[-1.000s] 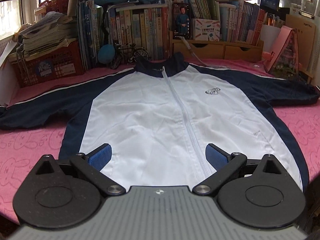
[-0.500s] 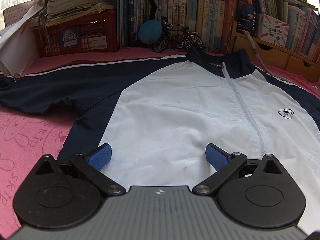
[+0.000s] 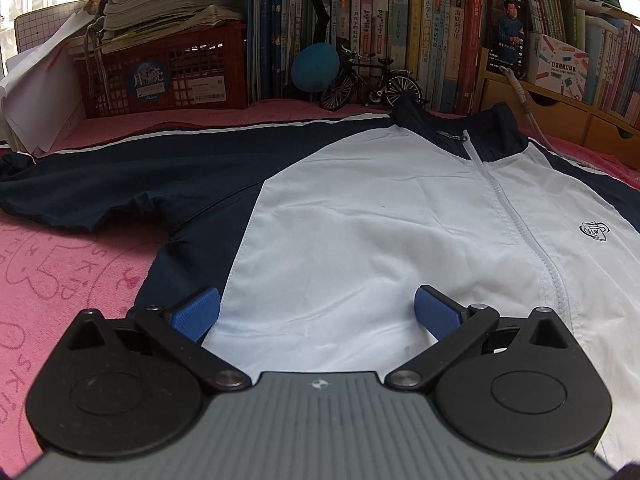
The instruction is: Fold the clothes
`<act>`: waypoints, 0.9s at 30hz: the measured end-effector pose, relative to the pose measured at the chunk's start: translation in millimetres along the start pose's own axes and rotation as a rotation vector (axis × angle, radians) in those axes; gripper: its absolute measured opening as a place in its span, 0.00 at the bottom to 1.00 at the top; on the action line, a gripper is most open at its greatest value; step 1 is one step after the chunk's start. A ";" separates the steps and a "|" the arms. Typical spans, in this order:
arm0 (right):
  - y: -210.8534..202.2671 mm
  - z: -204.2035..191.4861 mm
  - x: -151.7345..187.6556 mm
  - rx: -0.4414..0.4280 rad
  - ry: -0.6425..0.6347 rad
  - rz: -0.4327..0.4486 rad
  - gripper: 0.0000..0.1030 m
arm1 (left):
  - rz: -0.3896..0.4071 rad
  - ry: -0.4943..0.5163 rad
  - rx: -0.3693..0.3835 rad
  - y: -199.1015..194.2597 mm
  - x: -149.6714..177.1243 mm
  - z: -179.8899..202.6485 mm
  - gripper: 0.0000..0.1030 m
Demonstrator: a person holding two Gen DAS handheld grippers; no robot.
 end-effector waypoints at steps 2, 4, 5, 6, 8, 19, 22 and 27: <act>-23.8 -54.8 -3.8 -0.135 -0.054 0.016 0.06 | 0.001 -0.002 0.002 0.0 -0.3 -0.3 1.00; -48.1 -116.1 -4.5 -0.283 -0.128 0.024 0.06 | 0.002 -0.006 0.004 0.1 -0.8 -0.6 1.00; -57.7 -152.7 2.1 -0.371 -0.171 0.018 0.06 | 0.003 -0.009 0.006 0.0 -1.1 -0.9 1.00; -67.6 -189.2 9.1 -0.459 -0.214 0.011 0.06 | 0.005 -0.016 0.011 -0.4 -1.3 -1.7 1.00; -85.9 -260.2 32.6 -0.634 -0.284 -0.034 0.06 | 0.011 -0.033 0.022 -1.5 -1.6 -4.0 1.00; -158.9 -408.7 195.4 -0.992 -0.555 -0.437 0.39 | 0.033 -0.097 0.064 -5.1 -5.6 -12.3 1.00; -166.5 -386.3 195.2 -0.965 -0.564 -0.445 0.58 | 0.035 -0.139 0.108 -7.0 -9.1 -15.5 1.00; -161.4 -325.8 171.8 -0.806 -0.647 -0.348 0.62 | 0.016 -0.297 0.343 -10.1 -37.3 -9.4 1.00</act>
Point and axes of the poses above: each gripper's, at about its wrist camera, not at the fingertips, and y roughly the way its jaws point, z to its right, x to its underside, the point moved 7 cm from there along y, roughly the way its jaws point, and after that the axes turned 7 degrees about z, right-handed, at the moved point
